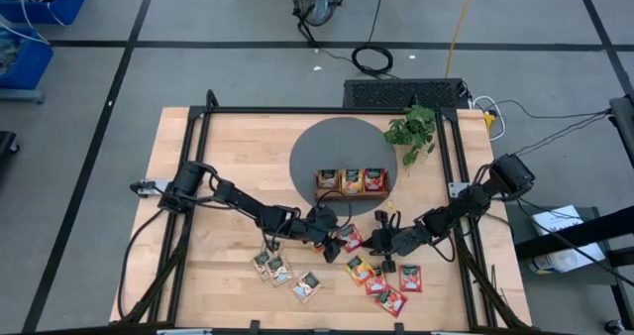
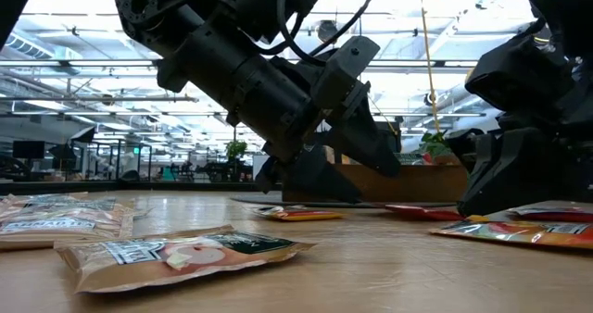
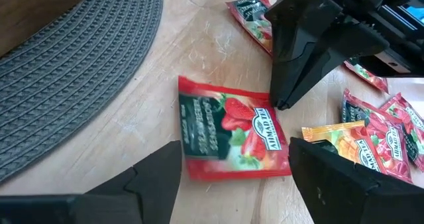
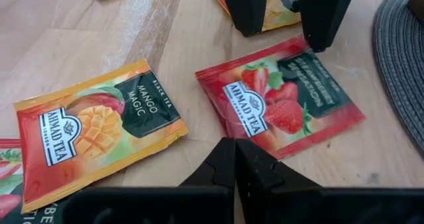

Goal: Pick & Place Tea
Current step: Put the red tea bag into the right section of the wooden organizer

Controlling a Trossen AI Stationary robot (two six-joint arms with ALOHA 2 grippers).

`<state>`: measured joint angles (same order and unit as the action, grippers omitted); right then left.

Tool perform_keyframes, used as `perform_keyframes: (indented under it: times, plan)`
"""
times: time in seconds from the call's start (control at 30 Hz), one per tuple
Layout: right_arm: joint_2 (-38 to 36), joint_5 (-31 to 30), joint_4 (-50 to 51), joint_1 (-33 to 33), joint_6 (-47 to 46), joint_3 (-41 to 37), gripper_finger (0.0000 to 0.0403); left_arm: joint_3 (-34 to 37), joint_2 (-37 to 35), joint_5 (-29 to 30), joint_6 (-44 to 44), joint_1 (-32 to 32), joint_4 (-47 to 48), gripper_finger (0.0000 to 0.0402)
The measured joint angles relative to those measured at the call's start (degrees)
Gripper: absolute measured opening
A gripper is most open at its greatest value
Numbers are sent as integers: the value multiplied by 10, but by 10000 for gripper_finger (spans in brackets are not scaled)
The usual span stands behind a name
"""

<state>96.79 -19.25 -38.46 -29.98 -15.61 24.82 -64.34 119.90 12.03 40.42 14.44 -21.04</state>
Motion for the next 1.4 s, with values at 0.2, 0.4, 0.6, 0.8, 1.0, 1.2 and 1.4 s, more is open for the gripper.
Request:
perform_keyframes:
  times: [0.2,0.4,0.6,0.8,1.0,1.2,1.4]
  plan:
    - [2,0,-2,0,-1,0,0,0,8,1,2,3,-9,273]
    - [64,2,-53,11,-11,3,0,-1,24,-1,13,3,-23,273]
    - [124,76,-102,43,-21,7,0,-3,29,-2,17,3,-31,273]
    - [130,90,-96,49,-24,11,0,-3,29,-6,7,3,-29,270]
    - [130,90,-90,48,-39,11,0,-2,14,-74,-18,-8,15,239]
    - [130,90,-87,48,-39,11,0,-2,-25,-117,-23,-22,122,220]
    - [130,89,-87,48,-39,11,0,-2,-30,-117,-25,-14,141,220]
